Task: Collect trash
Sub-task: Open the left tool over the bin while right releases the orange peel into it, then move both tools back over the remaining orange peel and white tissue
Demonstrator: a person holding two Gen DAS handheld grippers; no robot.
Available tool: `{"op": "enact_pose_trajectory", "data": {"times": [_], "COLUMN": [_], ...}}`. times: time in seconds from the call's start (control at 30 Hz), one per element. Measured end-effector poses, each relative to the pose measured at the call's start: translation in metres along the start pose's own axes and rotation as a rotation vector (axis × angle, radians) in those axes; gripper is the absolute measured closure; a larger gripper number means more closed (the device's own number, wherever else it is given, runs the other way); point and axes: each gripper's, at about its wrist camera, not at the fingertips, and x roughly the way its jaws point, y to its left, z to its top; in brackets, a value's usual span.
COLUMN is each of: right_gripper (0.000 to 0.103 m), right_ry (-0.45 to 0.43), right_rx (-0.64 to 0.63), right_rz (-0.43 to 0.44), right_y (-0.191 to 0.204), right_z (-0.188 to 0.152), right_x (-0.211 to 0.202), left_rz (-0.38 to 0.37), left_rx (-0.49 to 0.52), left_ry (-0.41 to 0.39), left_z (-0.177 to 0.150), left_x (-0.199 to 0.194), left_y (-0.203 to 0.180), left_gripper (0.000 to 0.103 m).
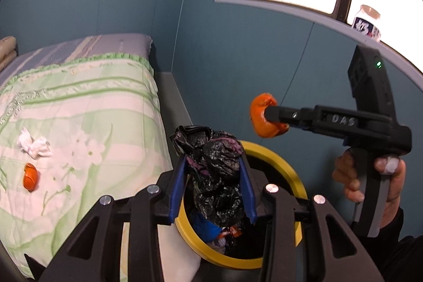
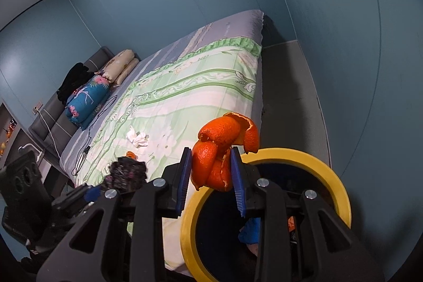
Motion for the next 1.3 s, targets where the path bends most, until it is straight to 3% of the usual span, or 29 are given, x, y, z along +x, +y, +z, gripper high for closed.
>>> {"op": "enact_pose_trajectory", "data": {"times": [0.37,0.53,0.6,0.67,0.7,0.77,1.0,1.3], "right_gripper": [0.075,0.075,0.075,0.074,0.072,0.057,0.056,0.034], "right_ry": [0.077,0.072,0.061,0.057,0.05,0.031,-0.013,-0.026], "right_rx": [0.036,0.033,0.046,0.065,0.072,0.086,0.074,-0.031], "right_rz": [-0.016,-0.034,-0.051,-0.055,-0.061,-0.072,-0.088,-0.084], "right_y": [-0.014,-0.017,-0.02,-0.026,-0.028,-0.03,-0.028,0.007], "right_z": [-0.012,-0.012,-0.011,-0.01,-0.009,-0.007,-0.001,0.007], "right_x": [0.021,0.022,0.021,0.02,0.018,0.015,0.003,0.017], "left_rz": [-0.038,-0.05,-0.056,-0.053,-0.043,-0.038,-0.001,0.111], "left_rx": [-0.013,-0.015,-0.025,-0.039,-0.045,-0.047,-0.081,-0.127], "left_ry": [0.124,0.141,0.142,0.133,0.119,0.109,0.086,0.027], "left_z": [-0.02,-0.022,-0.023,-0.024,-0.024,-0.024,-0.022,-0.022], "left_x": [0.041,0.048,0.048,0.047,0.044,0.041,0.035,0.011], "left_y": [-0.003,-0.002,-0.001,0.002,0.004,0.007,0.02,0.055], "left_gripper": [0.068,0.067,0.06,0.032,0.029,0.026,0.02,0.014]}}
